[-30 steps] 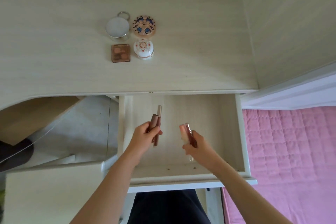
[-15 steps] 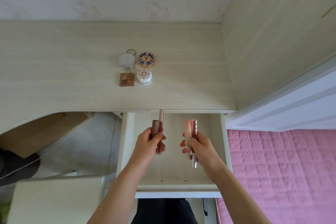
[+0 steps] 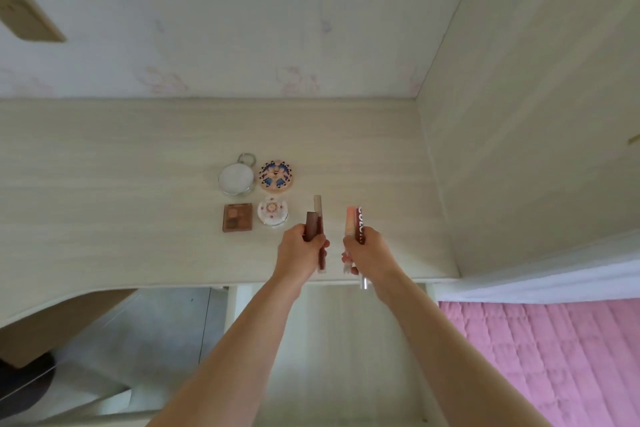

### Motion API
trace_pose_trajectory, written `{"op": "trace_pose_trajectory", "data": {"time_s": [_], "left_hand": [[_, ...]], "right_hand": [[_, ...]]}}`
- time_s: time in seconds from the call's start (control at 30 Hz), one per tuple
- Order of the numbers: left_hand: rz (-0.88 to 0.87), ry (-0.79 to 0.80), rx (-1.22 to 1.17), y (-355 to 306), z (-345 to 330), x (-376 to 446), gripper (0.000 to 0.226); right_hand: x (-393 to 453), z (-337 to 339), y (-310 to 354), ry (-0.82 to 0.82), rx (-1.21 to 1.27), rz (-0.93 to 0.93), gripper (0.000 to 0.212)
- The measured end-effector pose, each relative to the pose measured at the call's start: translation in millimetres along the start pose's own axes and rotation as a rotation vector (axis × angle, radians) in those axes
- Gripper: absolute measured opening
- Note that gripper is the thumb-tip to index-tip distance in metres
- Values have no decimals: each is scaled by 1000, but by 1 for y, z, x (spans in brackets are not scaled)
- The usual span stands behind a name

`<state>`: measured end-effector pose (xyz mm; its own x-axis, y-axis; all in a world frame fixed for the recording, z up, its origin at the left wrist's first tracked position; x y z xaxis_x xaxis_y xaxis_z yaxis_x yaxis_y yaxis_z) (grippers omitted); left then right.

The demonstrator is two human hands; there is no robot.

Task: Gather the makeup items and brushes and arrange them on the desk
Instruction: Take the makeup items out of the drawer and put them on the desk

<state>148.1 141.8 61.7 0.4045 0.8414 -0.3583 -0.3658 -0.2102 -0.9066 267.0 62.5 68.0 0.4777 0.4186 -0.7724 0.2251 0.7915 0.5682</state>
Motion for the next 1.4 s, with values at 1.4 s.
{"op": "trace_pose_trajectory", "data": {"time_s": [1.4], "left_hand": [[-54, -43, 472, -20, -10, 101, 16]], "right_hand": [[91, -1, 71, -261, -248, 119, 20]]}}
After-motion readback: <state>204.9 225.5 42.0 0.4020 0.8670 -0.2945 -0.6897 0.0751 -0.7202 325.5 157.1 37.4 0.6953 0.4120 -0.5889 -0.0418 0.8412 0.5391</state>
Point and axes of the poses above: each hand's wrist, its own x-axis towards the middle knuckle, its own z-axis out of the back of the hand, y = z × x, the point moved 6 cm from there along x, towards the middle knuckle, and after that the axes turned 13 degrees about -z, right-handed, at the moved point
